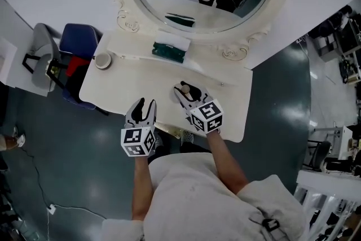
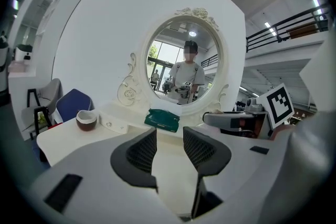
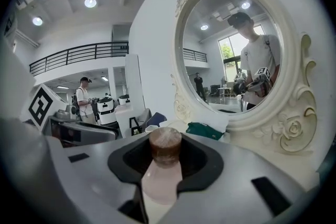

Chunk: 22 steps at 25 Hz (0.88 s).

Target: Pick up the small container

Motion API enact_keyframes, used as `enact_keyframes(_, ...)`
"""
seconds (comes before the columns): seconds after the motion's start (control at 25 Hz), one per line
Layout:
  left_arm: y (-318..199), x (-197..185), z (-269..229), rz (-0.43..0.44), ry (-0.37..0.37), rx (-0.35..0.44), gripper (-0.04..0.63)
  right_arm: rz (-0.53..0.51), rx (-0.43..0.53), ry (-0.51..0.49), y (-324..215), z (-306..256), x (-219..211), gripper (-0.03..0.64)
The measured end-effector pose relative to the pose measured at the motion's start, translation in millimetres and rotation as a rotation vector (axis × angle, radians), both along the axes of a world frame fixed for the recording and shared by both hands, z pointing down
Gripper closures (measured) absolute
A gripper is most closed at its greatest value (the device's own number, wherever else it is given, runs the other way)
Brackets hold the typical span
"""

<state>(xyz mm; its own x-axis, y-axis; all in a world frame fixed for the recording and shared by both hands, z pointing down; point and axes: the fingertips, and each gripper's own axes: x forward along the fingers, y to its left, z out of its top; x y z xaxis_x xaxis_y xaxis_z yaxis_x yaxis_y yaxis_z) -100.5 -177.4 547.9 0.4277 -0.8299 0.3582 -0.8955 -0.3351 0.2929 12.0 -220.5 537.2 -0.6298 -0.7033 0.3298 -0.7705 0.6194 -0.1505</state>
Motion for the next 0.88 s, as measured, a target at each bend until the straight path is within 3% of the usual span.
enact_keyframes(0.28, -1, 10, -13, -0.014, -0.026, 0.015, 0.42, 0.032, 0.021, -0.024, -1, -13, 18, 0.485)
enact_keyframes(0.52, -4, 15, -22, -0.013, -0.055, 0.028, 0.42, 0.041, 0.038, 0.04, -5, -24, 25, 0.486)
enact_keyframes(0.88, -4, 18, -33, -0.004, -0.057, 0.043, 0.42, 0.042, 0.03, -0.009, -8, -37, 29, 0.485)
